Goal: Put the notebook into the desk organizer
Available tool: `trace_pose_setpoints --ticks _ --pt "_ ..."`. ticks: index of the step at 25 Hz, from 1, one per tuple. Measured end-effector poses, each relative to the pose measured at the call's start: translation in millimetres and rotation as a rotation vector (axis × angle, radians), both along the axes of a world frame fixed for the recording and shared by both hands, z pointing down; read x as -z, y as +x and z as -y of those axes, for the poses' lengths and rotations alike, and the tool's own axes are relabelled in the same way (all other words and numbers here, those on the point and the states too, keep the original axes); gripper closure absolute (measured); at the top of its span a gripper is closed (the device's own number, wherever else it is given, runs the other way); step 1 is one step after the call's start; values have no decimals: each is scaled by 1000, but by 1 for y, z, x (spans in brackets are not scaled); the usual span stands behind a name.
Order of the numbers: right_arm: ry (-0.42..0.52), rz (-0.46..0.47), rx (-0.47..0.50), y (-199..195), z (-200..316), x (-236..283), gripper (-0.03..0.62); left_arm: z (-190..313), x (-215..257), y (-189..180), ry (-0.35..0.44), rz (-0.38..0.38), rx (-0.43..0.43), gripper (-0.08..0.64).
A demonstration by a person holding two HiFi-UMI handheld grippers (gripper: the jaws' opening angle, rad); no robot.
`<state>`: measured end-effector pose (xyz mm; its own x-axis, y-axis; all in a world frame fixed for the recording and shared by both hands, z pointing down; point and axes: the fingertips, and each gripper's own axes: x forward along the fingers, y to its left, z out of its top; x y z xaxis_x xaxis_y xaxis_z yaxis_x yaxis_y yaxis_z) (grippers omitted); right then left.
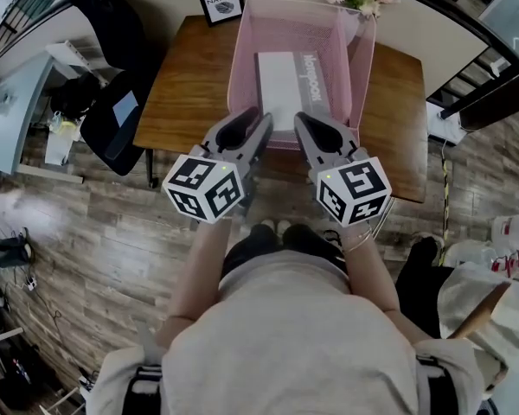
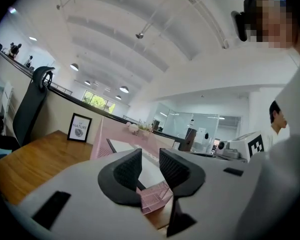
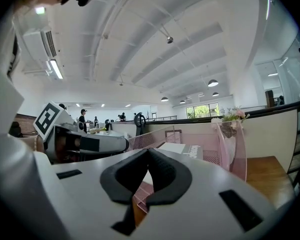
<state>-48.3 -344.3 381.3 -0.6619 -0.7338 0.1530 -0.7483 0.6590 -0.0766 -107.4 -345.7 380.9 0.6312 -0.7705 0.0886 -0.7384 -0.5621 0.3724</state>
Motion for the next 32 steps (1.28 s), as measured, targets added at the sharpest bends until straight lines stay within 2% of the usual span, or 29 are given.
trace_pose_setpoints --ticks 8,11,16,20,25,32 --pt "22 16 20 -2 -2 12 581 -1 7 8 43 61 -23 526" --pt "36 24 34 -4 -5 17 581 -1 10 9 57 61 -20 545" --pt "42 19 31 -2 -5 21 581 -2 11 13 46 28 -32 545" --pt "36 13 37 -2 -4 18 581 -4 7 22 50 67 -80 546" --pt "29 15 36 0 -4 16 581 -6 7 31 58 73 -130 546" --pt "24 24 33 3 -4 14 581 -4 6 32 49 91 -118 546"
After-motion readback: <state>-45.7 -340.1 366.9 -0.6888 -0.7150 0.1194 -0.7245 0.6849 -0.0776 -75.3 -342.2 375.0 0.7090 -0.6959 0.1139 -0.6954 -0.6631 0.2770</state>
